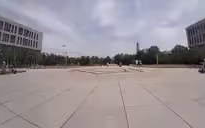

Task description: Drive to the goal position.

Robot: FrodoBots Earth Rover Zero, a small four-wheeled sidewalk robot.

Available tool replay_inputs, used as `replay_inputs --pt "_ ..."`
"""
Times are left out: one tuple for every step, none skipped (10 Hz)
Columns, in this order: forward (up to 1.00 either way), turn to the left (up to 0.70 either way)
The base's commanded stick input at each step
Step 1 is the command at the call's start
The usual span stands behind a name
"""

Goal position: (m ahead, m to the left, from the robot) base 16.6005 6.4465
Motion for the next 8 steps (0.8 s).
replay_inputs --pt "1.00 0.00" --pt "1.00 0.00" --pt "1.00 0.00" --pt "1.00 0.00" --pt "1.00 0.00" --pt "1.00 0.00" --pt "1.00 0.00" --pt "1.00 0.01"
